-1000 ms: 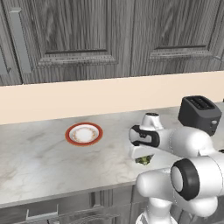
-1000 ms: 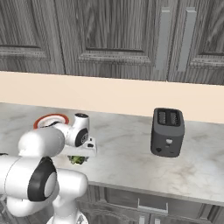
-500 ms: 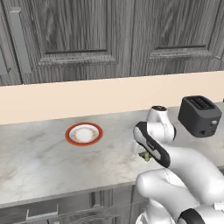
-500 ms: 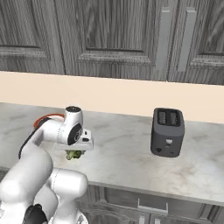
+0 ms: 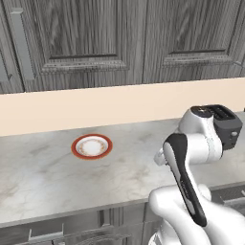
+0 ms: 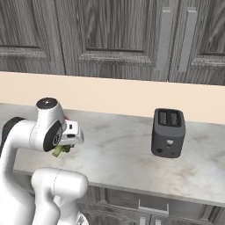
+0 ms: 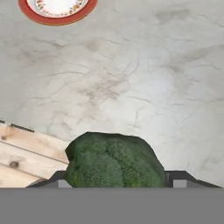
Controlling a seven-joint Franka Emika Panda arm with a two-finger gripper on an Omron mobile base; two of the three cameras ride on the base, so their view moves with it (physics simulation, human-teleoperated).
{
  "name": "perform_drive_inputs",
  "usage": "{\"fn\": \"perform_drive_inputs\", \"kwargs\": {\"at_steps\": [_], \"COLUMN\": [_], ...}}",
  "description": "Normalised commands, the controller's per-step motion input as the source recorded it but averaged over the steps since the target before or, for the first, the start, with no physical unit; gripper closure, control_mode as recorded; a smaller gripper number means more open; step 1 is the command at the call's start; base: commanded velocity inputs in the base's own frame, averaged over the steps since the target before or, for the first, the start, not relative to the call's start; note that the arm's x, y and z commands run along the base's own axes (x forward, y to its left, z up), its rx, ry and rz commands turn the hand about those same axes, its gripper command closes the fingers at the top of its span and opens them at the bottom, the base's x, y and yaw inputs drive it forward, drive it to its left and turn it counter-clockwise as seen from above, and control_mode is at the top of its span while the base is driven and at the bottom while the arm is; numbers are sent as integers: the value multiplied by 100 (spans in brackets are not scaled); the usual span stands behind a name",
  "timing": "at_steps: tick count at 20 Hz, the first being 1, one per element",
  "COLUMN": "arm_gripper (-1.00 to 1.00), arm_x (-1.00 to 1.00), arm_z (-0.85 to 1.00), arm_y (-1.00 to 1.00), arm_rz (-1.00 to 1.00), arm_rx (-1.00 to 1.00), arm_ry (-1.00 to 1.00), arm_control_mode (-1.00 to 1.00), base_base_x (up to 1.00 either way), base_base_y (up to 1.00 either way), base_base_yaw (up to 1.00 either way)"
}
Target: Place the lime and broccoli inside the fridge drawer. Close the drawer after placing the vegetables.
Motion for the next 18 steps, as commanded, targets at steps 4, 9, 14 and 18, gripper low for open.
{"fn": "perform_drive_inputs", "kwargs": {"at_steps": [4,9,14,18], "arm_gripper": [100,100,100,100], "arm_x": [-20,0,-9,0], "arm_z": [56,0,-1,0], "arm_y": [19,8,1,0], "arm_rz": [0,0,0,0], "arm_rx": [0,0,0,0], "arm_ry": [-8,0,0,0], "arm_control_mode": [-100,-100,100,100], "base_base_x": [0,0,-60,-100], "base_base_y": [0,0,-3,-26], "base_base_yaw": [0,0,-6,-16]}}
